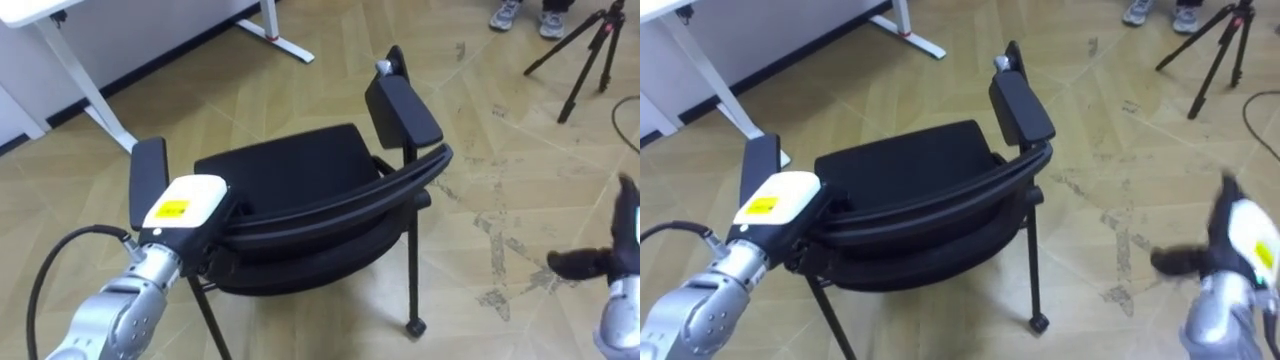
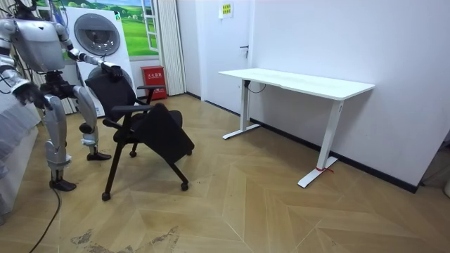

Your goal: Push chair

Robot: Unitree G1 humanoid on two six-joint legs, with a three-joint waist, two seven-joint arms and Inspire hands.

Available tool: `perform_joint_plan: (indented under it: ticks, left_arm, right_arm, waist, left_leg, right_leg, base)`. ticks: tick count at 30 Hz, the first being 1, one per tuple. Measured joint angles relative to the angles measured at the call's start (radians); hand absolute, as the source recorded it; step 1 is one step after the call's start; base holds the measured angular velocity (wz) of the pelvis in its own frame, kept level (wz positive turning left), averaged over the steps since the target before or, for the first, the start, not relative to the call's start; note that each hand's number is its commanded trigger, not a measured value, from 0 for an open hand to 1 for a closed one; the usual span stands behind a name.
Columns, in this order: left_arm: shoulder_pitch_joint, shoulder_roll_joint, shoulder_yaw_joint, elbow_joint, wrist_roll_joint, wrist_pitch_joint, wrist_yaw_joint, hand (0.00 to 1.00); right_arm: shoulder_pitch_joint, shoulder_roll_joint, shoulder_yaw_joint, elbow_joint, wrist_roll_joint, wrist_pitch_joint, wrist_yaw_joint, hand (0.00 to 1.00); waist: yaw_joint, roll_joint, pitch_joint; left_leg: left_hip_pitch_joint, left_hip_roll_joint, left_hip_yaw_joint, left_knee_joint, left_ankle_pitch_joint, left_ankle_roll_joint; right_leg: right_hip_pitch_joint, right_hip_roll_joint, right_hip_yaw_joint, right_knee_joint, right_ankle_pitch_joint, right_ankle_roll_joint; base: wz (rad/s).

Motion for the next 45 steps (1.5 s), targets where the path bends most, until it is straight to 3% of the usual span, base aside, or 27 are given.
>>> perform_joint_plan:
  ticks: [4,9,12,18,21,23,25,27,29,31,33,34,35,36,37,38,41,45]
  left_arm:
    - [-0.004,0.005,0.0,-0.009,0.001,-0.007,-0.015,1.0]
    - [-0.009,0.012,0.0,-0.016,0.0,-0.026,-0.023,1.0]
    - [-0.009,0.044,-0.02,-0.017,-0.024,-0.028,-0.018,1.0]
    - [-0.009,0.054,-0.022,-0.016,-0.028,-0.049,-0.01,1.0]
    - [-0.009,0.07,-0.043,-0.014,-0.038,-0.048,0.007,1.0]
    - [-0.01,0.081,-0.064,-0.013,-0.041,-0.045,0.028,1.0]
    - [-0.011,0.095,-0.073,-0.014,-0.041,-0.048,0.034,1.0]
    - [-0.01,0.12,-0.082,-0.017,-0.057,-0.05,0.049,1.0]
    - [-0.01,0.141,-0.091,-0.015,-0.077,-0.049,0.059,1.0]
    - [-0.01,0.147,-0.103,-0.012,-0.078,-0.05,0.066,1.0]
    - [-0.009,0.151,-0.114,-0.005,-0.08,-0.052,0.07,1.0]
    - [-0.007,0.187,-0.105,-0.009,-0.097,-0.068,0.068,1.0]
    - [-0.005,0.198,-0.093,-0.002,-0.114,-0.075,0.067,1.0]
    - [-0.007,0.198,-0.092,0.004,-0.118,-0.075,0.067,1.0]
    - [-0.01,0.196,-0.096,0.017,-0.128,-0.075,0.063,1.0]
    - [-0.01,0.199,-0.097,0.02,-0.139,-0.077,0.063,1.0]
    - [-0.026,0.199,-0.107,0.019,-0.139,-0.08,0.059,1.0]
    - [-0.051,0.199,-0.143,0.023,-0.138,-0.076,0.056,1.0]
  right_arm:
    - [0.0,0.0,0.044,-0.137,-0.157,-0.024,-0.008,0.0]
    - [0.001,-0.001,0.086,-0.242,-0.168,-0.023,-0.009,0.0]
    - [0.001,-0.034,0.154,-0.293,-0.165,-0.029,-0.009,0.0]
    - [0.003,-0.057,0.216,-0.386,-0.204,-0.056,-0.004,0.0]
    - [0.004,-0.066,0.249,-0.405,-0.21,-0.067,-0.003,0.0]
    - [0.018,-0.088,0.26,-0.408,-0.209,-0.066,0.006,0.0]
    - [0.034,-0.096,0.261,-0.41,-0.21,-0.065,0.03,0.0]
    - [0.048,-0.1,0.266,-0.423,-0.227,-0.064,0.055,0.0]
    - [0.06,-0.106,0.27,-0.445,-0.251,-0.064,0.061,0.0]
    - [0.072,-0.124,0.283,-0.445,-0.255,-0.063,0.063,0.0]
    - [0.079,-0.149,0.299,-0.447,-0.256,-0.061,0.084,0.0]
    - [0.083,-0.144,0.314,-0.46,-0.256,-0.055,0.097,0.0]
    - [0.077,-0.166,0.338,-0.482,-0.257,-0.051,0.11,0.0]
    - [0.076,-0.176,0.347,-0.488,-0.257,-0.049,0.117,0.0]
    - [0.077,-0.189,0.362,-0.49,-0.258,-0.044,0.132,0.0]
    - [0.078,-0.193,0.368,-0.491,-0.258,-0.039,0.148,0.0]
    - [0.076,-0.215,0.384,-0.492,-0.262,-0.031,0.182,0.0]
    - [0.08,-0.217,0.482,-0.492,-0.276,-0.049,0.243,0.0]
  waist:
    - [0.012,-0.005,0.0012]
    - [0.034,-0.008,0.0021]
    - [0.04,-0.009,0.0016]
    - [0.055,-0.009,0.0017]
    - [0.057,-0.009,0.0018]
    - [0.059,-0.008,0.0019]
    - [0.075,-0.007,0.0022]
    - [0.089,-0.008,0.0026]
    - [0.096,-0.005,0.0043]
    - [0.096,-0.004,0.0056]
    - [0.1,0.013,0.0212]
    - [0.11,-0.003,0.0162]
    - [0.116,-0.005,0.0072]
    - [0.111,0.0,0.0087]
    - [0.095,0.001,0.0093]
    - [0.088,0.003,0.008]
    - [0.084,0.002,0.0076]
    - [0.081,0.0,0.0082]
  left_leg:
    - [-0.001,0.0,0.0,-0.001,0.0,0.0]
    - [0.0,0.0,0.0,-0.006,0.0,0.0]
    - [0.01,0.001,0.0,-0.013,0.0,0.0]
    - [0.019,0.001,0.0,-0.022,0.0,0.0]
    - [0.023,0.001,-0.001,-0.022,0.0,0.001]
    - [0.027,0.005,-0.011,-0.022,-0.002,0.014]
    - [0.028,0.016,-0.032,-0.022,-0.005,0.026]
    - [0.027,0.023,-0.07,-0.021,-0.009,0.034]
    - [0.026,0.024,-0.096,-0.021,-0.011,0.059]
    - [0.035,0.024,-0.111,-0.026,-0.006,0.069]
    - [0.062,0.037,-0.162,-0.039,0.003,0.079]
    - [0.05,0.041,-0.172,-0.02,0.001,0.076]
    - [0.022,0.043,-0.15,0.003,-0.013,0.058]
    - [0.016,0.044,-0.142,0.009,-0.016,0.053]
    - [0.015,0.029,-0.132,0.006,-0.018,0.05]
    - [0.025,0.025,-0.108,-0.01,-0.017,0.049]
    - [0.044,0.026,-0.076,-0.043,-0.001,0.016]
    - [0.046,0.019,-0.062,-0.044,-0.002,0.014]
  right_leg:
    - [-0.002,0.0,0.0,0.0,0.0,0.0]
    - [-0.003,0.0,-0.001,0.0,0.0,0.0]
    - [0.003,0.0,-0.002,0.0,0.0,0.0]
    - [0.006,0.001,-0.003,0.0,0.0,-0.003]
    - [0.01,0.006,0.006,0.01,-0.012,-0.055]
    - [-0.007,0.026,0.063,0.034,-0.038,-0.138]
    - [-0.033,0.045,0.09,0.074,-0.039,-0.16]
    - [-0.036,0.061,0.109,0.081,-0.038,-0.161]
    - [-0.023,0.067,0.109,0.078,-0.036,-0.157]
    - [-0.024,0.067,0.101,0.106,-0.035,-0.152]
    - [-0.093,0.083,0.106,0.227,-0.053,-0.134]
    - [-0.121,0.162,0.183,0.142,-0.05,-0.146]
    - [-0.113,0.169,0.142,0.12,-0.04,-0.144]
    - [-0.107,0.166,0.128,0.112,-0.039,-0.145]
    - [-0.099,0.159,0.109,0.112,-0.039,-0.145]
    - [-0.093,0.158,0.106,0.11,-0.039,-0.145]
    - [-0.079,0.16,0.101,0.08,-0.033,-0.135]
    - [-0.051,0.153,0.099,0.038,-0.012,-0.121]
  base:
    - [0.0]
    - [0.0]
    - [0.0]
    - [0.0]
    - [0.09]
    - [0.1]
    - [-0.13]
    - [-0.14]
    - [0.05]
    - [0.09]
    - [-0.18]
    - [-0.21]
    - [-0.04]
    - [0.31]
    - [0.38]
    - [0.33]
    - [0.11]
    - [0.07]
